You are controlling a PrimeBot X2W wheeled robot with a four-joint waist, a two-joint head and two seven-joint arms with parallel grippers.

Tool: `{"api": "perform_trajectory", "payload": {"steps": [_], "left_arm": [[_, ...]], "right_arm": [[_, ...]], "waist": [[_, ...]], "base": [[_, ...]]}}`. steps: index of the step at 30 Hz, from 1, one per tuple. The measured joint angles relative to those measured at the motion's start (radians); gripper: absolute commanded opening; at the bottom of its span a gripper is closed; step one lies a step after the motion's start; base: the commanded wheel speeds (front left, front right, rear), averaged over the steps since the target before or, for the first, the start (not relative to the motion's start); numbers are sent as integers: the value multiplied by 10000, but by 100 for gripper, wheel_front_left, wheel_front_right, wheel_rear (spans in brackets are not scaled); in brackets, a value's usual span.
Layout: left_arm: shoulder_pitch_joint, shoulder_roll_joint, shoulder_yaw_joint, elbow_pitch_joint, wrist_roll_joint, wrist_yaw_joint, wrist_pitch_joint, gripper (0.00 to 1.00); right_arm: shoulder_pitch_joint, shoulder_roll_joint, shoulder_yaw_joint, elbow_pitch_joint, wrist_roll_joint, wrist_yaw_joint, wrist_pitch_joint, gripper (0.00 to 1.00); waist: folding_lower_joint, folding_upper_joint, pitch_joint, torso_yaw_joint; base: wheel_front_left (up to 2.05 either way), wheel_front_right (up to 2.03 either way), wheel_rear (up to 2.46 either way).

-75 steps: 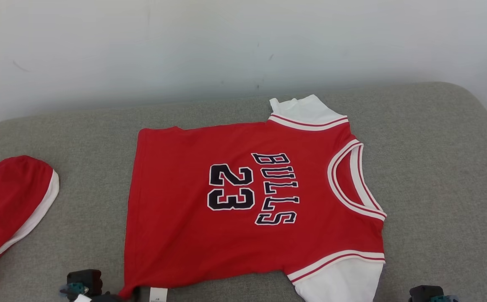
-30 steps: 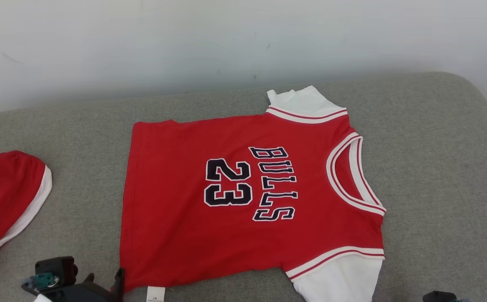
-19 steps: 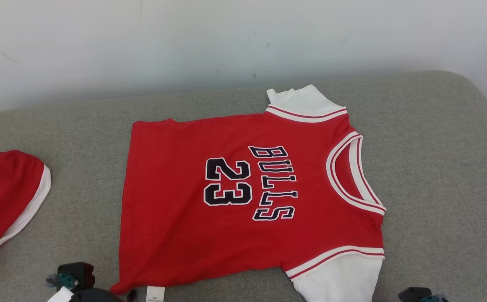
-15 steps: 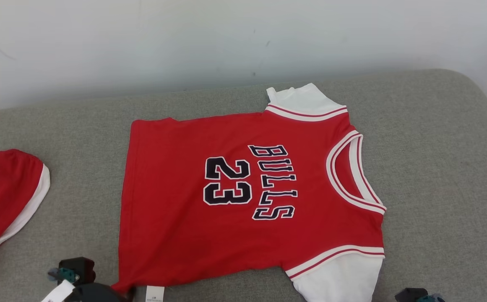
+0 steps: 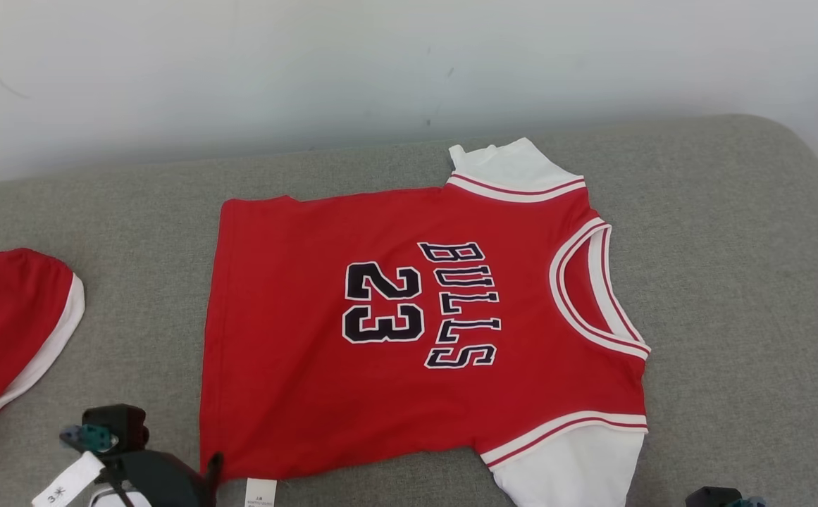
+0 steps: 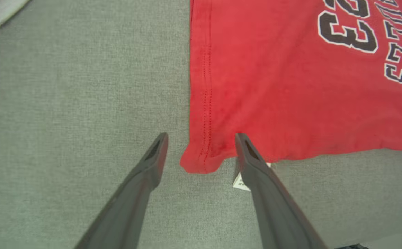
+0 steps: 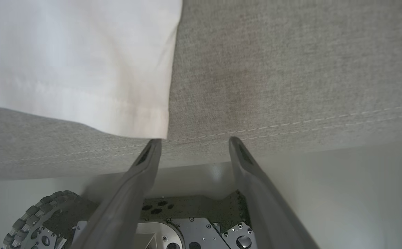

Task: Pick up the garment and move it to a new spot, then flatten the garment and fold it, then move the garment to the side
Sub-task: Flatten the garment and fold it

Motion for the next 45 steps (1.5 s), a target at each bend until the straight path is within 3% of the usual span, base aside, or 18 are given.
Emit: {"api": "perform_trajectory", "payload": {"steps": [28,45], "left_arm": [[-633,-115,-230,1266,510,8,771,100],[-1053,-355,-430,1764,500,-8,677,100]], "right_arm": [[2,178,263,-489,-178,0,880,100],[-617,240,435,-384,-688,15,675,100]], "waist": [[-1,0,582,-47],[-1,0,608,172]], "base": [[0,0,0],[0,0,0]]}}
